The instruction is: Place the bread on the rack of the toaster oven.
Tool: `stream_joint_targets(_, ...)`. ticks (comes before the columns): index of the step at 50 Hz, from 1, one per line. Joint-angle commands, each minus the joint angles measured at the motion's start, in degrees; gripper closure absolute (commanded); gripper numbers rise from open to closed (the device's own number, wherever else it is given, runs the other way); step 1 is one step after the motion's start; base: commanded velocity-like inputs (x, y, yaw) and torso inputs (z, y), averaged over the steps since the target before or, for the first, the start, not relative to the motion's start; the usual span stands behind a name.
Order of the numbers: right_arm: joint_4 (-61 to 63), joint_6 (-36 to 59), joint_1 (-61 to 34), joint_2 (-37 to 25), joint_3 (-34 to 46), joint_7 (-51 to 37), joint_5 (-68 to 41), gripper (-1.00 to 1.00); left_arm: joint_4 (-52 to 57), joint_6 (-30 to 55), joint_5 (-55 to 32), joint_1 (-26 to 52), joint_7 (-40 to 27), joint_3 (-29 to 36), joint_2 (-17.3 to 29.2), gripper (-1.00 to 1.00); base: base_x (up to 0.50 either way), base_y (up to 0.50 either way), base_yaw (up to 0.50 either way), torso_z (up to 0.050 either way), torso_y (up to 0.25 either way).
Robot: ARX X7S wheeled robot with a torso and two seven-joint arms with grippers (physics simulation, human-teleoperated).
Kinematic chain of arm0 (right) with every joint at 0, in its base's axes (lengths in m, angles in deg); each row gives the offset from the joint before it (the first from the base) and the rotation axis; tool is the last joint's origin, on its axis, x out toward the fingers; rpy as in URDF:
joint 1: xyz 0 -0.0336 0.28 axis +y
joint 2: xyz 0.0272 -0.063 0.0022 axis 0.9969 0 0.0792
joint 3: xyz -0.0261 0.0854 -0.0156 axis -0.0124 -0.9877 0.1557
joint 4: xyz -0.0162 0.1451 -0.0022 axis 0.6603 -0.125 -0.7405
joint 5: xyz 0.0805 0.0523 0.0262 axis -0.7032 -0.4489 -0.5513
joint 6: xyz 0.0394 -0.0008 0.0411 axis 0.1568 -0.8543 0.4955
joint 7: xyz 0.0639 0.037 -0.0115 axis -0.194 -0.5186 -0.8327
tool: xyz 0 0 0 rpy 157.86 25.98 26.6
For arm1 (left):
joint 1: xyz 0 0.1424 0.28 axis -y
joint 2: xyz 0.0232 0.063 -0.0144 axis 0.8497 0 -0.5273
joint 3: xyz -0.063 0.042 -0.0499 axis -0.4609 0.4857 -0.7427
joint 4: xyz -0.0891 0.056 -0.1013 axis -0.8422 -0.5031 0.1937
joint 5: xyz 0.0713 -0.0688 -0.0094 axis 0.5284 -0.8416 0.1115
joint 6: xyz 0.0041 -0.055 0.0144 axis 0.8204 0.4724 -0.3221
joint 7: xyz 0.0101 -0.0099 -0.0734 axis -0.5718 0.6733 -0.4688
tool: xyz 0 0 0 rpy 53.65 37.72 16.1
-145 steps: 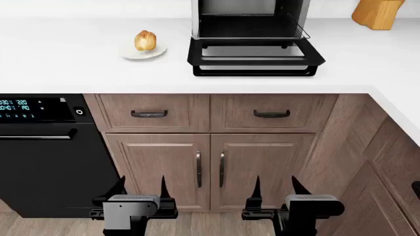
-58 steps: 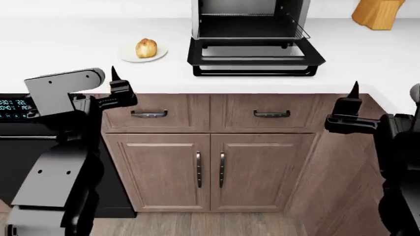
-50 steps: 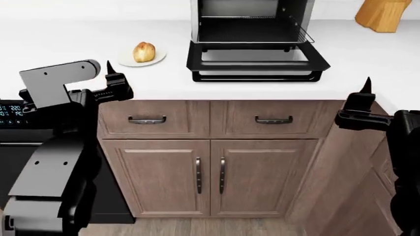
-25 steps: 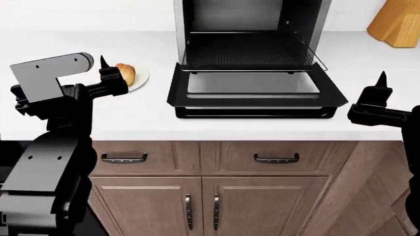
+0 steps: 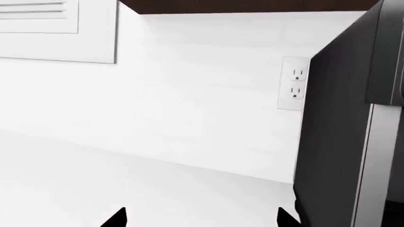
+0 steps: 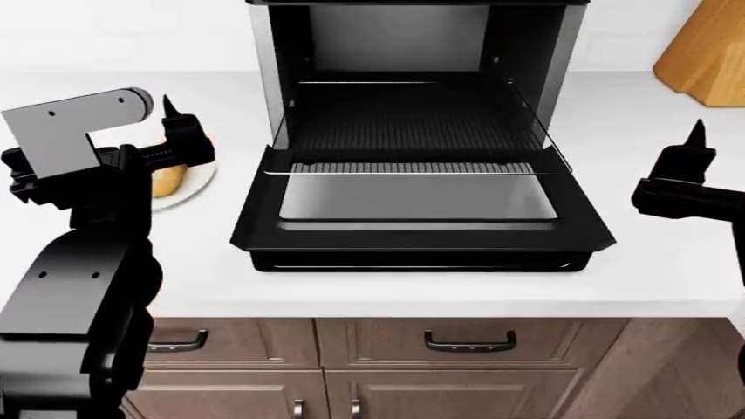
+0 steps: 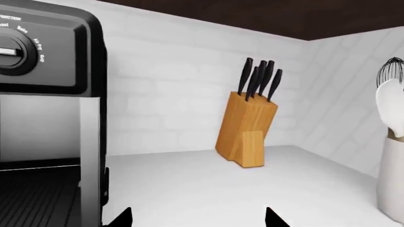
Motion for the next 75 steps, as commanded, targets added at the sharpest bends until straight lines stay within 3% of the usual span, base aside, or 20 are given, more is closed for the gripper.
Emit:
stream_joint_targets(1, 0.01, 0.86, -0.44, -1.58, -0.83, -3.63, -4.73, -1.0, -0.8, -0.19, 0.37, 0.43, -0.58, 0.04, 0.64, -1.0, 0.0, 0.0, 0.0, 0.0, 0.0)
stream_joint_targets(6, -0.41, 0.84, -0.45, -2.41, -2.05, -6.82, -9.52, -1.0, -1.11, 0.58, 0.66, 1.21, -0.87, 0.46, 1.09, -1.0, 0.0, 0.0, 0.0, 0.0, 0.0)
stream_joint_targets(16, -0.93, 0.56, -0.02, -3.51, -3.63, -10.83, -15.55, -1.0, -7.58, 16.27, 0.55, 13.24, -0.59, 3.42, 4.06, -1.0, 0.0, 0.0, 0.0, 0.0, 0.0)
stream_joint_targets(29, -1.29, -0.21, 0.67, -3.96, -4.58, -12.8, -18.51, -1.0, -30.6, 17.32, 2.06, 26.67, 3.18, 8.24, 5.05, -1.0, 0.0, 0.0, 0.0, 0.0, 0.0)
stream_joint_targets(38, -1.6, -0.91, 1.33, -4.12, -4.85, -13.45, -19.5, -1.0, -37.66, 23.56, 0.21, 31.32, 7.14, 9.95, 5.16, -1.0, 0.0, 0.0, 0.0, 0.0, 0.0)
stream_joint_targets(53, -2.1, -0.56, 0.71, -4.72, -4.98, -14.73, -21.39, -1.0, -53.34, 21.83, 1.37, 38.78, 10.55, 13.39, 4.88, -1.0, 0.0, 0.0, 0.0, 0.0, 0.0)
stream_joint_targets(75, -1.83, -1.03, 1.86, -5.46, -6.39, -16.8, -24.38, -1.0, -70.43, 13.41, 2.99, 43.27, 12.42, 15.38, 3.37, -1.0, 0.0, 0.0, 0.0, 0.0, 0.0)
